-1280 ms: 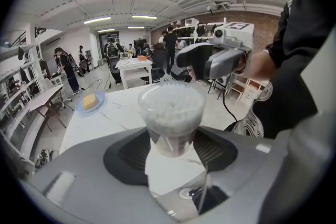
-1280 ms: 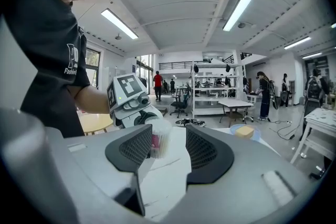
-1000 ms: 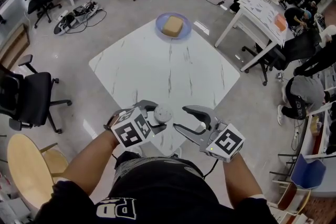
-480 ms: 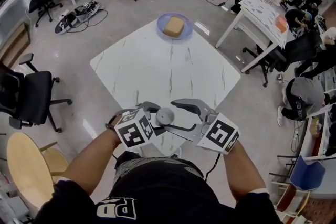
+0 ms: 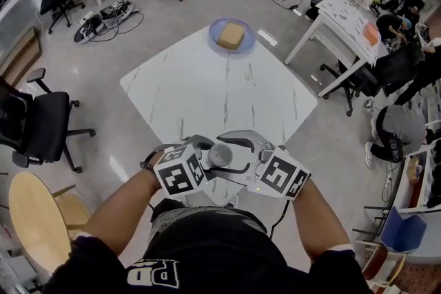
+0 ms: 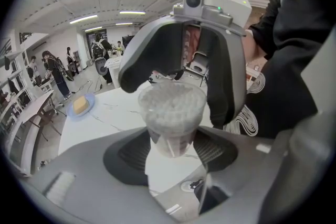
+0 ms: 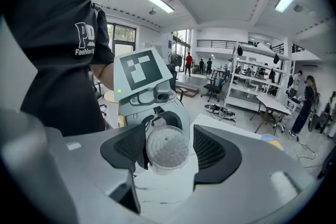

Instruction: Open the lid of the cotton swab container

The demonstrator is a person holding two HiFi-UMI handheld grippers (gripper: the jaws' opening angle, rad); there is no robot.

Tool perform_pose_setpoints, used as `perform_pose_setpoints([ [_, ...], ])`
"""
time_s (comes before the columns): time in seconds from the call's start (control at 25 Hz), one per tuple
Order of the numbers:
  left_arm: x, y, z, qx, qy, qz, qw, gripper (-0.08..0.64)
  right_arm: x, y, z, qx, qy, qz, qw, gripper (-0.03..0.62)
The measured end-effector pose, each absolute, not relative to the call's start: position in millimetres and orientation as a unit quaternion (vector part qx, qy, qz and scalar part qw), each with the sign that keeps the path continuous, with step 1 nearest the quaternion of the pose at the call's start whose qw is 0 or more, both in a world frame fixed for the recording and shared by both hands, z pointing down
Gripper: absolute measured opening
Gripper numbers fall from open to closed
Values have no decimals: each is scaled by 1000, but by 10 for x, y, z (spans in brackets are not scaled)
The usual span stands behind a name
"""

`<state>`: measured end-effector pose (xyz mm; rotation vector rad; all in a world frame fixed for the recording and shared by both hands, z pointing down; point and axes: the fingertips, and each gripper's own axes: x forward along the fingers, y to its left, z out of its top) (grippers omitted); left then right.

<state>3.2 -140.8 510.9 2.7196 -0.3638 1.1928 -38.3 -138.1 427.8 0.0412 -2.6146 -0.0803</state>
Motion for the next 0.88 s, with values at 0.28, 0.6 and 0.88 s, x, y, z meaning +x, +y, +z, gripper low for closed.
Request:
perform_pose_setpoints([
  [0.28, 53, -1382, 5090, 908, -113, 398, 71, 305, -400, -1360, 4337, 6, -963, -28, 269, 259],
  [0.6, 68, -1388, 5075, 911, -118, 388, 69, 305, -373, -1376, 4317, 5, -965, -26, 262, 264],
  [0.88, 78, -1390, 4984, 919, -123, 368, 74, 302, -353, -1397, 4164, 13, -976, -8, 215, 264],
])
